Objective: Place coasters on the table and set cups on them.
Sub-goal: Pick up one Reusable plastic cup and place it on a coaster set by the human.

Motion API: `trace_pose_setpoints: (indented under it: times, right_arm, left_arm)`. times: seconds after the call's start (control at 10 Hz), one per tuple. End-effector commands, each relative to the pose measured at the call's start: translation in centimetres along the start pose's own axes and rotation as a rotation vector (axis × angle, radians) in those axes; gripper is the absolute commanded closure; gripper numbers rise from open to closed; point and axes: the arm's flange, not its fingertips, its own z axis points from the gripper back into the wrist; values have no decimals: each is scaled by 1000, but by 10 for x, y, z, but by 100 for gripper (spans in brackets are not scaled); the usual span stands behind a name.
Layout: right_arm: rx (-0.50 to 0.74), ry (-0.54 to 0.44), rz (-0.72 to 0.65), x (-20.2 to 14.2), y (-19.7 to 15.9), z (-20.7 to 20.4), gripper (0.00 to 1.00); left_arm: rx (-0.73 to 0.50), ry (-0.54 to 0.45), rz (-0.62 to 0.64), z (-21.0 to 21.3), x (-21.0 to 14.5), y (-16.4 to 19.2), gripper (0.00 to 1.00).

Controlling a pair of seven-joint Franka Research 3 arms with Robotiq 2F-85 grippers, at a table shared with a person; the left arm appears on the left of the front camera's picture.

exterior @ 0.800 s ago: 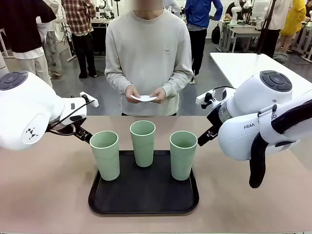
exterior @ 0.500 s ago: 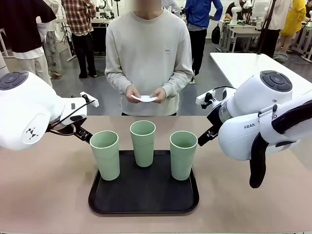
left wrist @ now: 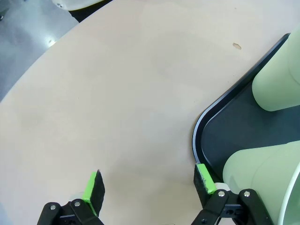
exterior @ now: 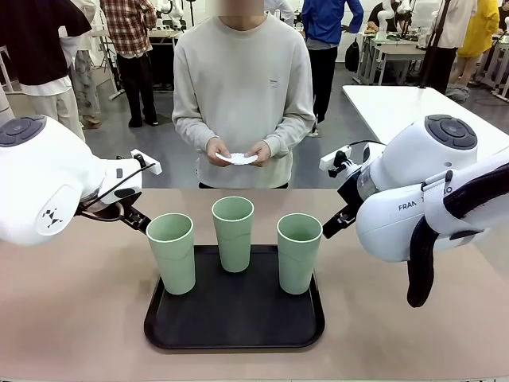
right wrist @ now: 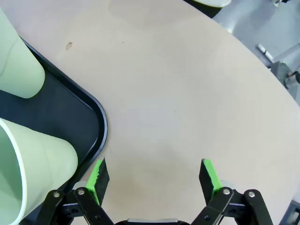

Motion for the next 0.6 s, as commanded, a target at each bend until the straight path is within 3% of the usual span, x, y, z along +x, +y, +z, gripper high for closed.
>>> trace_pose_setpoints:
  times: [0.0,0.3,0.4,0.5]
  right_arm:
    - [0,0,0,0,0,0,0]
    - [0,0,0,0,0,0,0]
    - [56,40,-58,7,-14,19,0]
    - [49,7,-123,10,-29,53,0]
  left_arm:
    - [1,-1,1,2,-2,0,0]
    - [0,0,0,0,0,0,0]
    - [113,44,0,24,3,17,0]
    - [175,35,16,59,1,39,0]
